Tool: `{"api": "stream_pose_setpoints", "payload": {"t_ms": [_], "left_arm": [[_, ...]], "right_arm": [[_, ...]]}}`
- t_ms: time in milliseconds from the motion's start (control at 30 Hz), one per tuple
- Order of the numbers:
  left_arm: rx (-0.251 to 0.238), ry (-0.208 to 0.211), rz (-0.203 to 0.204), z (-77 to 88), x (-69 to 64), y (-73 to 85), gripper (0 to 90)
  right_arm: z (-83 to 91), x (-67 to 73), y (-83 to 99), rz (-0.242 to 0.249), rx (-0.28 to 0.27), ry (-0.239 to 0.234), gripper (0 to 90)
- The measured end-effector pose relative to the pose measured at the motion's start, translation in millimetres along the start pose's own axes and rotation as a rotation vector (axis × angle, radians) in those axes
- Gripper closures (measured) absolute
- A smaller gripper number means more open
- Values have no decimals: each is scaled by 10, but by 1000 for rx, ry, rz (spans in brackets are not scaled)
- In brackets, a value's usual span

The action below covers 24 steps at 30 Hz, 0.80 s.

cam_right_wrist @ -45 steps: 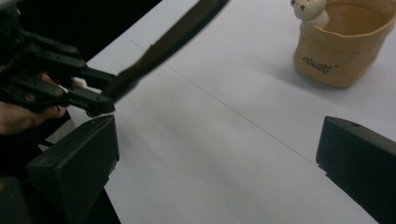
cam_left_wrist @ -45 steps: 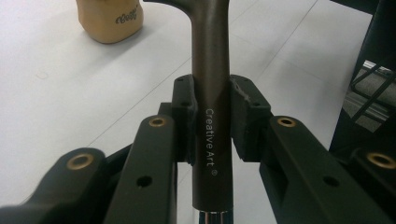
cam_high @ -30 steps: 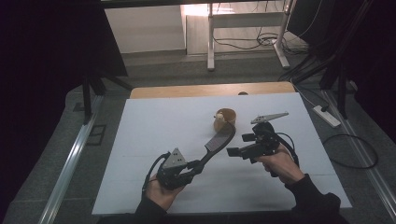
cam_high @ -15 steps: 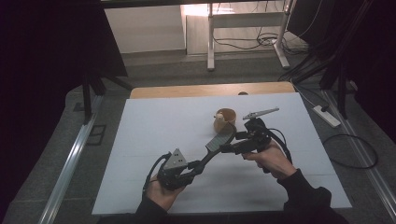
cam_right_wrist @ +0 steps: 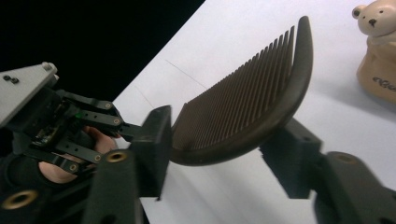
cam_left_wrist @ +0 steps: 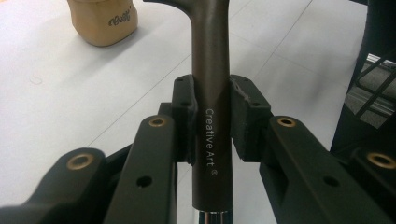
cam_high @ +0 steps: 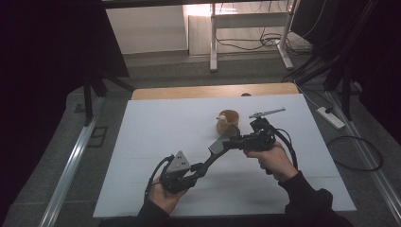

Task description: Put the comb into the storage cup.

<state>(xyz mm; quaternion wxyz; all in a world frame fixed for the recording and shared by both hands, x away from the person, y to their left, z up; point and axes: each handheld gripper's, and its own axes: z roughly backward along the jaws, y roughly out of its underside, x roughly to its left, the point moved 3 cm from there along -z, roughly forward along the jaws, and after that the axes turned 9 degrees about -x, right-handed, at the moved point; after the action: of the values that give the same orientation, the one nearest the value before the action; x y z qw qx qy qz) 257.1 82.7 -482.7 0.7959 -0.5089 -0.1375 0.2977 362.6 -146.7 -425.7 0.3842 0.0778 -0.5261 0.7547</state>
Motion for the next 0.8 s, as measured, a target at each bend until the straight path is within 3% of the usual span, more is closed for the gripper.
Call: {"api": "stream_pose_setpoints", "payload": {"t_ms": [267,600,800], "left_arm": [[4,-5,-5,-2,2,1,720],[7,-8,-16,-3,-3,2,720],[18,-7,-17,-24,-9,9,719]], "right_arm": [[0,-41,-2,-71,-6,-48,653],[-7,-86,11,-142,-14,-80,737],[-6,-124,19,-245,-15,-128,797]]}}
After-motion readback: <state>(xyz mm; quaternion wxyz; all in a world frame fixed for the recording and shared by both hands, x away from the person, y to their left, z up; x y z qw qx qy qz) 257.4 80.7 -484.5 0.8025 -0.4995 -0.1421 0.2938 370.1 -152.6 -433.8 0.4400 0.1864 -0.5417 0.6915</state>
